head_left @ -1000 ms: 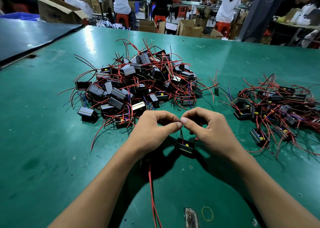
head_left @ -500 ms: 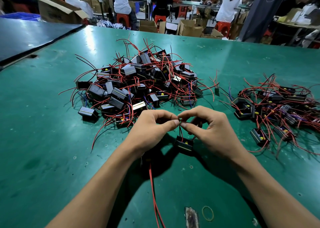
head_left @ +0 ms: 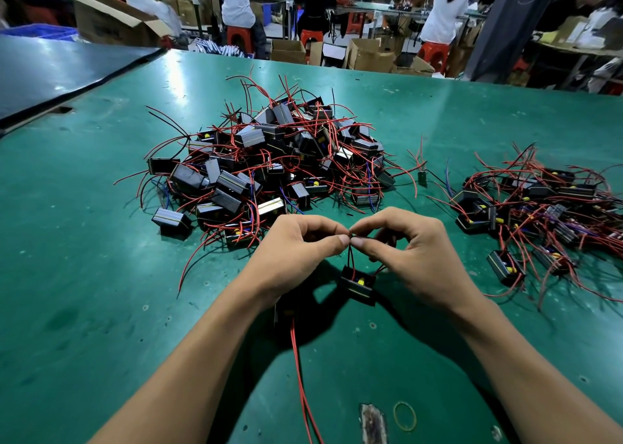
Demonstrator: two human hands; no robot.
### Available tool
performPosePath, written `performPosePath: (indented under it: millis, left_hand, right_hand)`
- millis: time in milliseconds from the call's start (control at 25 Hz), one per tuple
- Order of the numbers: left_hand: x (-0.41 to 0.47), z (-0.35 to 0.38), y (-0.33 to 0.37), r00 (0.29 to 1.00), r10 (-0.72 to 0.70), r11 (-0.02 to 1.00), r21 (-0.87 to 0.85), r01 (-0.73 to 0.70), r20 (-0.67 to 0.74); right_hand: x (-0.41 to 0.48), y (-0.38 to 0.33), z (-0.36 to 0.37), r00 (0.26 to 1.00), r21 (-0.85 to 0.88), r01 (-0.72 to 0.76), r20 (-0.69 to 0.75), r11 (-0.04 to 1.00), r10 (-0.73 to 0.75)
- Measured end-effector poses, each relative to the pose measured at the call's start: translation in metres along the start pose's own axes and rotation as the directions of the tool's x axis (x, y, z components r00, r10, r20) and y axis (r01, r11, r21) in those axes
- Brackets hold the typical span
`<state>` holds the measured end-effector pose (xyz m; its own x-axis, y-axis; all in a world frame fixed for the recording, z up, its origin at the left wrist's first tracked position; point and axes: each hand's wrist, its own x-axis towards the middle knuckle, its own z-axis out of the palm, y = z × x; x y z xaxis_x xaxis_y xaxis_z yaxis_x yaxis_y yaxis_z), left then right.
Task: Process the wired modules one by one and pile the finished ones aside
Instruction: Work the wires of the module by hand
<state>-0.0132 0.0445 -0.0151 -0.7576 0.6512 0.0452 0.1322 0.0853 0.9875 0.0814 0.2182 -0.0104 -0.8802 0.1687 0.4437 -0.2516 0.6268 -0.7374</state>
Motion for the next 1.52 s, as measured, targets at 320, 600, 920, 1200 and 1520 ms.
performPosePath:
  millis: [320,600,920,1200,1520]
  left_hand:
    - [-0.001,-0.002,0.002,1.000,0.025,0.997,0.067,-0.026,0.014]
    - [-0.003,0.001,0.002,0.998,0.063,0.988,0.136,-0.066,0.026]
    - [-0.004,0.000,0.005,0.990,0.131,0.971,0.196,-0.137,0.042]
    - [0.000,0.000,0.003,1.000,0.029,0.999,0.043,-0.029,0.006]
    - [-0.001,0.002,0.002,0.999,0.050,0.996,0.070,-0.049,-0.007]
  right_hand:
    - [0.000,-0.005,-0.002,0.998,0.042,-0.066,0.023,0.997,0.065]
    - [0.001,-0.007,-0.002,0.973,0.124,-0.218,0.107,0.968,0.206]
    - [0.002,-0.007,-0.002,0.956,0.114,-0.267,0.154,0.957,0.249]
    - [0.002,-0.011,-0.007,0.987,0.077,-0.162,0.028,0.984,0.160]
    - [0.000,-0.006,0.002,0.989,0.028,-0.145,-0.023,0.989,0.146]
